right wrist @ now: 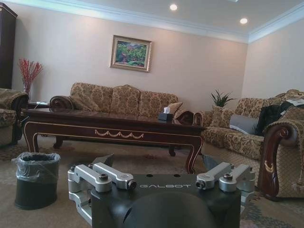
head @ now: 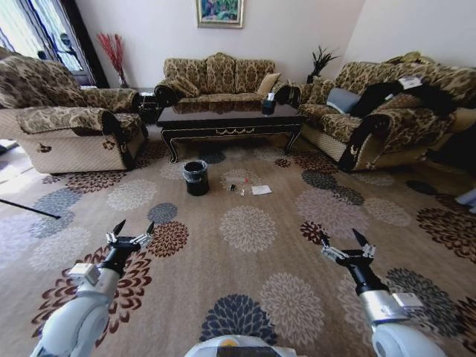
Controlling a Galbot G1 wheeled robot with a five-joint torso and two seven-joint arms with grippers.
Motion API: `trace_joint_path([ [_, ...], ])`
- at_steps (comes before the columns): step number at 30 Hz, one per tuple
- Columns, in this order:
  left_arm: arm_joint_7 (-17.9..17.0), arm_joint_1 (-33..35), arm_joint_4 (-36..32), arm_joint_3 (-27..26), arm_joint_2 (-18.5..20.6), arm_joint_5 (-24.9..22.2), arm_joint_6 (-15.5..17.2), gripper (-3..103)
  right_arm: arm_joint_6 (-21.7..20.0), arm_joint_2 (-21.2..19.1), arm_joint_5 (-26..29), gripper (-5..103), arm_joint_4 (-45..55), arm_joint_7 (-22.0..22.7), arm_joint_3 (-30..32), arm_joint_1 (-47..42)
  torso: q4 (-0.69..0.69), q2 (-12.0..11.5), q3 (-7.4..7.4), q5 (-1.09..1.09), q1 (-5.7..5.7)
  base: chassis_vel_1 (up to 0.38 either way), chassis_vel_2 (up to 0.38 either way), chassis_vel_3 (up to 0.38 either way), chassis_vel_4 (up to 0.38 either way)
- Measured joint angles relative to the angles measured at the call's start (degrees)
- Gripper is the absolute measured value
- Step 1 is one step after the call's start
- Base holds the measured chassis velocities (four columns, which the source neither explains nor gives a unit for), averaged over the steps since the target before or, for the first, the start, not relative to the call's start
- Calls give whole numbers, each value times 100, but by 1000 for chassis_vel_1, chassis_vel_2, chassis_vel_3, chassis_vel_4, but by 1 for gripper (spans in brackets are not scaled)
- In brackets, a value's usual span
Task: Move to the front of the table and pick up the trash from the floor, then place it into the trash bin.
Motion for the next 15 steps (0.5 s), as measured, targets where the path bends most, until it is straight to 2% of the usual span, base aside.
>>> trace_joint_path([
  [15,-3,54,-39,-20,22,-1,-20,100,126,15,27,100,-66,-84,-11,2,0,-322,-227,0,-95,0,0,0,0],
])
